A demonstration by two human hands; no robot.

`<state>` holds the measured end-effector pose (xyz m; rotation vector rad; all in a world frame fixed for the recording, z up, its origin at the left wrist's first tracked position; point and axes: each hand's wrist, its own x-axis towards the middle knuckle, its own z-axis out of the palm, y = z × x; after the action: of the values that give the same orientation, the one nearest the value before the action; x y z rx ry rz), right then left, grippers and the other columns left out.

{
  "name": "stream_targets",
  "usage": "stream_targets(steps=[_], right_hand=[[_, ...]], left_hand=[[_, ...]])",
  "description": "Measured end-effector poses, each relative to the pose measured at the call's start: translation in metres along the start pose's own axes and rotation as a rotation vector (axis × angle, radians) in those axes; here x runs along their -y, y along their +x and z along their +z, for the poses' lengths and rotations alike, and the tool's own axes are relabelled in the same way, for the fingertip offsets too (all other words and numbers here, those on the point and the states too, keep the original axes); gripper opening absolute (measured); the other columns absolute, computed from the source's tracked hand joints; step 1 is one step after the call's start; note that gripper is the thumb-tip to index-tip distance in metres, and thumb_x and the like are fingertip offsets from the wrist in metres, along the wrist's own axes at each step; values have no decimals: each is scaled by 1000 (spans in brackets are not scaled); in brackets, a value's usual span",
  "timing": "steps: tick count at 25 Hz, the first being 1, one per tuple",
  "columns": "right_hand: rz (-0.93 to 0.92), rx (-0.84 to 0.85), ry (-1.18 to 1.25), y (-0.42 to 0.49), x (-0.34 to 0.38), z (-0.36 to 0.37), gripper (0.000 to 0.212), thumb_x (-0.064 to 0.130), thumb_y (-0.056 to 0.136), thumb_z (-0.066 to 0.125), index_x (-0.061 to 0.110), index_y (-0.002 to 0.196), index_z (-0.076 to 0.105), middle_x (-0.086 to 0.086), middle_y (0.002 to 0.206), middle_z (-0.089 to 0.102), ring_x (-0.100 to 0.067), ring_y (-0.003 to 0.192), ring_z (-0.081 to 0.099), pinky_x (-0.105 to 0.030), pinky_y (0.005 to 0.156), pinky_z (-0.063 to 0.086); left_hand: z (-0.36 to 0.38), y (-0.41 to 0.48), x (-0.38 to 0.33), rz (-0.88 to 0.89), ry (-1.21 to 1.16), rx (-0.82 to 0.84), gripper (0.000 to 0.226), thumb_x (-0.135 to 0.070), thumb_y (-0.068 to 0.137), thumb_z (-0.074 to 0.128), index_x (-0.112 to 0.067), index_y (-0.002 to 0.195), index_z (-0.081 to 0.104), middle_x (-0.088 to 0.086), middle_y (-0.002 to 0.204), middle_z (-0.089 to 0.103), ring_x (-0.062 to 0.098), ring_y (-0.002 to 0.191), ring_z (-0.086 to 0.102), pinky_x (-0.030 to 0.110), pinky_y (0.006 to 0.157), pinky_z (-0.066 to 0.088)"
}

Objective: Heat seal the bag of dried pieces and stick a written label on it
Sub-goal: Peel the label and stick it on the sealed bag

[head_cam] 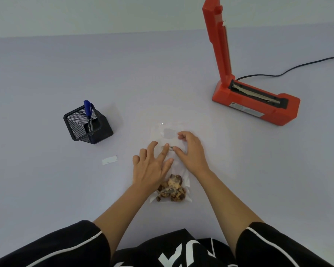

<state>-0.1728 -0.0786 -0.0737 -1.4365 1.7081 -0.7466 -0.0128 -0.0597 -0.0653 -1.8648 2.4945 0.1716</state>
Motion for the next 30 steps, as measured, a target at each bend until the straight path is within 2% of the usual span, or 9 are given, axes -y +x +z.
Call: stream_targets(steps=[10, 13, 16, 20, 23, 26, 30], right_hand=[[18, 12, -2, 0, 1, -1, 38, 15, 83, 66, 12, 118, 51, -1, 112, 58, -13, 106, 49, -29, 96, 40], [-53, -71, 8, -7, 9, -14, 27, 22, 91, 56, 12, 116, 54, 1, 114, 57, -10, 108, 47, -25, 97, 37], [-174, -141, -158, -18, 14, -29, 34, 35, 94, 43, 16, 120, 54, 0, 119, 54, -8, 111, 43, -21, 98, 31], [-166, 86, -364, -38, 13, -18, 45, 37, 95, 37, 13, 133, 43, -5, 136, 48, -18, 125, 42, -35, 105, 33], [-49, 189, -456, -42, 13, -1, 53, 36, 97, 34, 13, 144, 24, -4, 151, 30, -17, 138, 28, -39, 112, 25], [8, 211, -604, -48, 14, 9, 64, 47, 89, 10, 23, 148, 5, 2, 157, 14, -13, 143, 13, -41, 113, 15], [17, 220, -680, -46, 16, 13, 65, 44, 84, 3, 28, 148, 2, -1, 157, 10, -15, 142, 11, -42, 112, 14]], left_hand=[[0, 4, 15, -5, -5, 24, 51, -51, 90, 26, -29, 126, 55, 8, 124, 54, 25, 84, 55, 35, 62, 42], [-7, 5, 16, -15, -59, 26, 51, -51, 91, 27, -29, 127, 54, 8, 125, 52, 26, 88, 54, 35, 65, 42], [-11, 2, 17, -20, -99, -3, 52, -48, 91, 28, -25, 133, 47, 9, 127, 51, 26, 90, 53, 35, 66, 44], [-8, -6, 14, 39, -211, 40, 52, -34, 90, 34, -8, 134, 45, 14, 124, 55, 29, 91, 57, 38, 69, 54], [-3, -7, 11, 103, -206, 65, 54, -24, 85, 36, 1, 133, 43, 17, 116, 59, 30, 89, 59, 38, 72, 57], [-1, -7, 8, 74, -199, 100, 55, -29, 90, 33, -3, 138, 37, 15, 121, 56, 29, 93, 56, 37, 74, 53], [-2, -8, 6, 7, -175, 155, 56, -38, 92, 28, -13, 141, 36, 10, 126, 53, 28, 97, 54, 35, 74, 49]])
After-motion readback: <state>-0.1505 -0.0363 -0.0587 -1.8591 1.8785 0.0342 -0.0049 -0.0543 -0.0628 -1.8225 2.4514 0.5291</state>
